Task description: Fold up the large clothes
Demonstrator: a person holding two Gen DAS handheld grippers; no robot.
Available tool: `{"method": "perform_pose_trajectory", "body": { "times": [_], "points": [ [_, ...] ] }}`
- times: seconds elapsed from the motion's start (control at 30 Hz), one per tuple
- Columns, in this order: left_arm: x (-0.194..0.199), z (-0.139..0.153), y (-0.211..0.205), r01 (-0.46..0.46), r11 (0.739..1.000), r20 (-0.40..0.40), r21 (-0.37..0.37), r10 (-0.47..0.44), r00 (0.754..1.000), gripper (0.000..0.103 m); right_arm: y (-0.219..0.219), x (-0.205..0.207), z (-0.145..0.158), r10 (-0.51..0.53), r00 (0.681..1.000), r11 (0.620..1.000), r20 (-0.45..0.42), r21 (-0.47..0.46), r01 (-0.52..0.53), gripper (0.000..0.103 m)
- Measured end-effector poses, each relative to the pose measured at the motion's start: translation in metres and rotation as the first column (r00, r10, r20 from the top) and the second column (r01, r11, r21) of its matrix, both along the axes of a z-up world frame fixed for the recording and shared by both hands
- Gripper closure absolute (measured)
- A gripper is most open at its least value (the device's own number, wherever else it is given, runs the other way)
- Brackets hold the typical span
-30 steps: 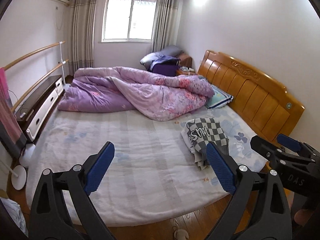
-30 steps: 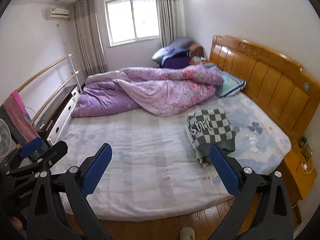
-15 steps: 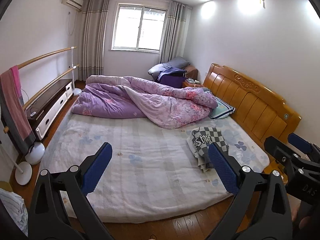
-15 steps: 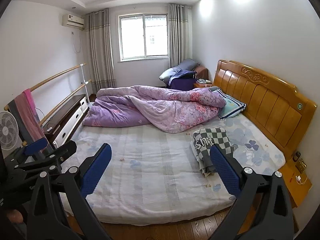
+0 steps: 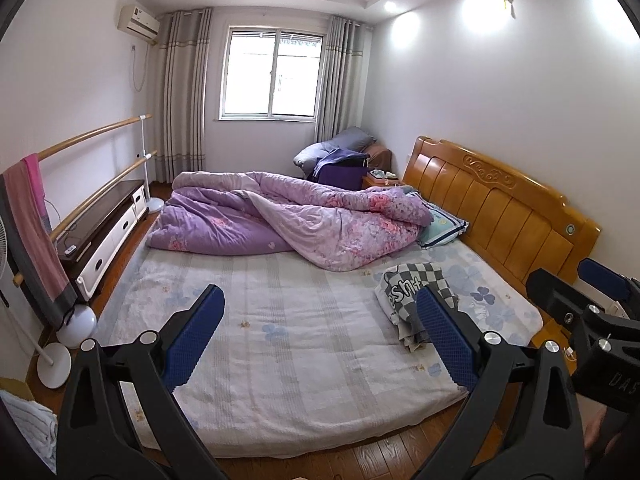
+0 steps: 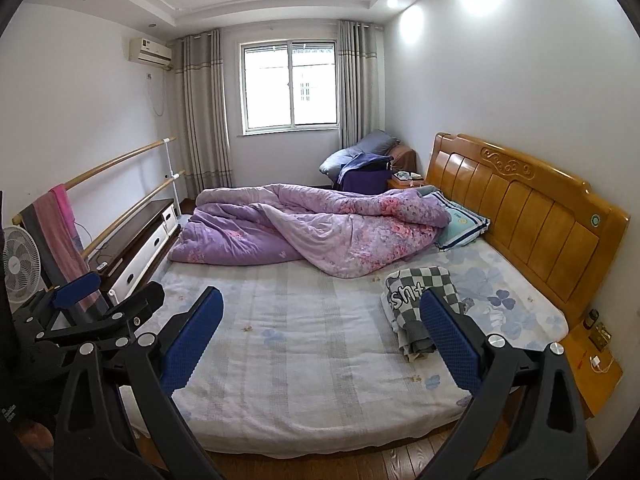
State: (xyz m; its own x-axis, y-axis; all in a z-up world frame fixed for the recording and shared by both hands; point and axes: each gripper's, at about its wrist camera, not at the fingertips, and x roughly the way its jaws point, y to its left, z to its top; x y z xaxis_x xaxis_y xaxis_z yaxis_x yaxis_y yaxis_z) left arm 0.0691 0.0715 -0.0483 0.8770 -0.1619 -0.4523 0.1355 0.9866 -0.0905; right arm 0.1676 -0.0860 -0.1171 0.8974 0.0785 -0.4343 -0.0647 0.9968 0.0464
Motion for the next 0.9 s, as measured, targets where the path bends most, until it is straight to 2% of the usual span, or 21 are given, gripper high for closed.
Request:
{"method": "perform_pose_trajectory", "body": {
  "times": [0.5,0.9],
  "points": [
    [-0.0040,0.0066,0.0025,-0.019,1.000,0.038,0.007,0.018,0.999,0.006,0.0035,0.0004,0.0024,0.017,1.000,1.000,0.022,-0.004,-0.016,0.008],
    [0.0020,0.0076,0.0039,-0.023,1.000,0.039,0.010,0.023,0.999,0.006,0.0065,0.0037,0.0015,0.018,1.000,1.000,0.025,-0.004,-0.018,0.008]
  ]
}}
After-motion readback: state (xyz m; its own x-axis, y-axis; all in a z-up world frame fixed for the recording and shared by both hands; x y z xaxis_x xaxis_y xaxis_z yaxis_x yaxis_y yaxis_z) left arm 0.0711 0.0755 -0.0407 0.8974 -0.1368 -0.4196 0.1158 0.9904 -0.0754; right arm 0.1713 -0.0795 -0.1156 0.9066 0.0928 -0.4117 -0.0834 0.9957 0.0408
